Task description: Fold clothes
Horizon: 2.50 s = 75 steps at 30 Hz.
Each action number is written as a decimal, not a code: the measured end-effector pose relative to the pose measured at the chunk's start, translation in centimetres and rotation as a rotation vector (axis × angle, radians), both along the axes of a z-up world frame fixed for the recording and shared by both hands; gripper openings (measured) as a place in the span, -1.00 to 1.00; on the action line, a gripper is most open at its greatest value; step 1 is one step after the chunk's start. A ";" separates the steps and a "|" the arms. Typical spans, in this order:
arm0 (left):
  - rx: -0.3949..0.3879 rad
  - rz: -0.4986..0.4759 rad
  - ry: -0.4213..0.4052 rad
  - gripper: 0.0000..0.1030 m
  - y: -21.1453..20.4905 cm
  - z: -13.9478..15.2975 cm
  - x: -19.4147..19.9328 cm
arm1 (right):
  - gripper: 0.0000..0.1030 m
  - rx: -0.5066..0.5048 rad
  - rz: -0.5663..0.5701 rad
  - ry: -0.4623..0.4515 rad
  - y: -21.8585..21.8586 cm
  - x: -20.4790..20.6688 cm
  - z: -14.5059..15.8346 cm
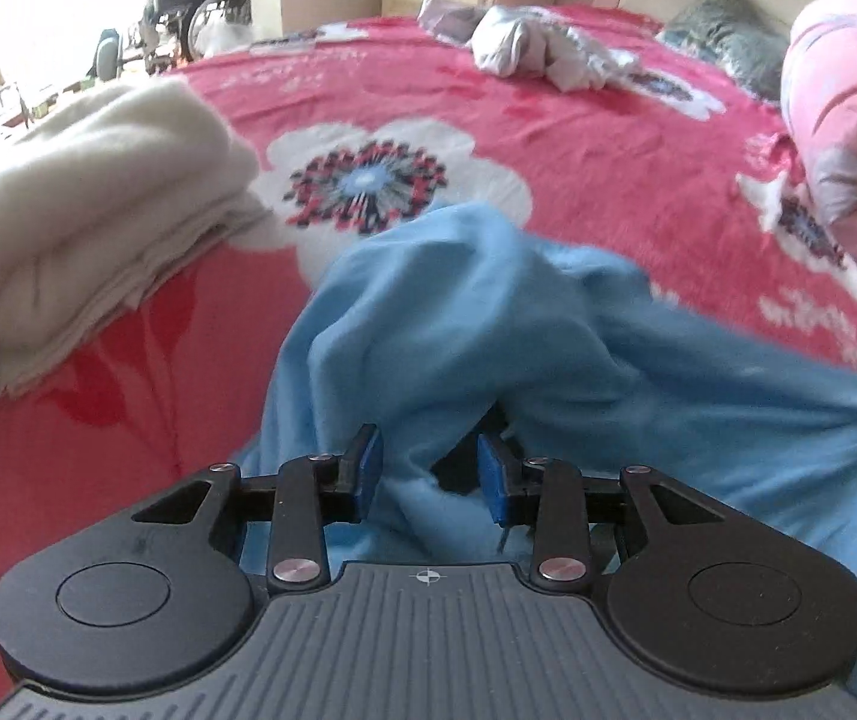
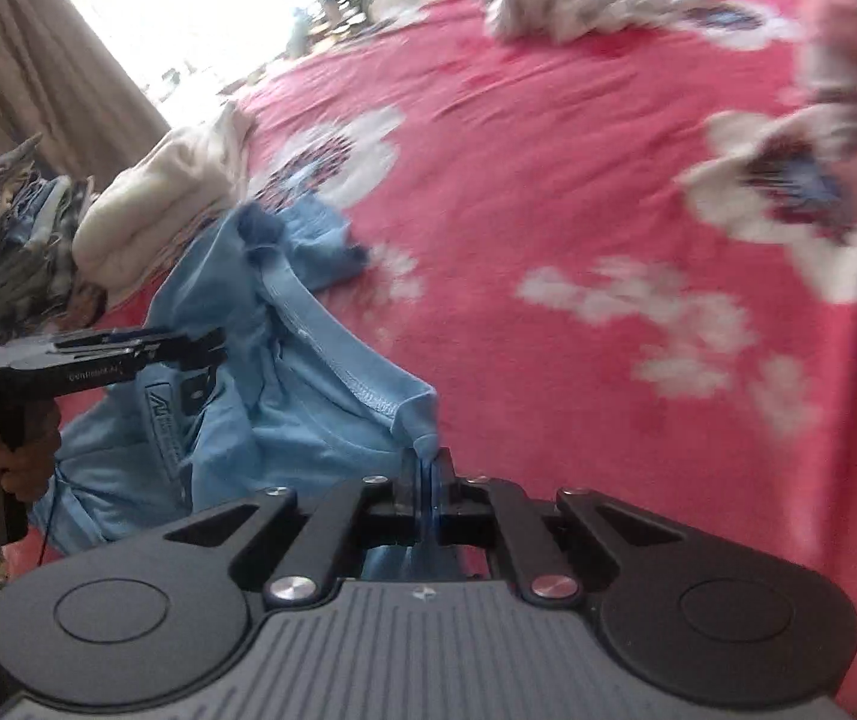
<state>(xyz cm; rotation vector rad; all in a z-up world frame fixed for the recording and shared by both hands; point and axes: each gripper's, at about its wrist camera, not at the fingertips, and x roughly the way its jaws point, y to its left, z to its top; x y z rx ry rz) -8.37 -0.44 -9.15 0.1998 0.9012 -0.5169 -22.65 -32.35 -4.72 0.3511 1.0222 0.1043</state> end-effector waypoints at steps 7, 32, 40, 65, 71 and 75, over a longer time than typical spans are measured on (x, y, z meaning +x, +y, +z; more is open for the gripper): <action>0.057 -0.098 -0.074 -0.33 -1.2 2.3 -1.5 | -0.93 -0.046 -0.036 0.071 -0.9 -3.6 0.2; 0.236 -0.541 -0.019 -0.29 -11.4 -1.1 1.7 | -0.93 -0.015 -0.013 0.032 -1.2 -4.9 1.0; 0.232 -0.431 -0.102 -0.75 -13.9 -1.5 2.3 | -0.93 -0.040 -0.027 0.007 -0.4 -4.8 1.4; -0.214 0.061 -0.652 -0.99 -1.1 17.5 -4.0 | -0.93 -0.341 -0.016 -0.535 6.2 -5.4 13.0; -0.359 0.188 -0.804 -1.00 2.2 24.0 -5.8 | -0.93 -0.347 -0.001 -0.733 6.9 -5.0 18.8; -0.342 0.175 -0.749 -0.98 2.1 24.3 -5.5 | -0.93 -0.364 0.014 -0.788 7.5 -4.9 20.4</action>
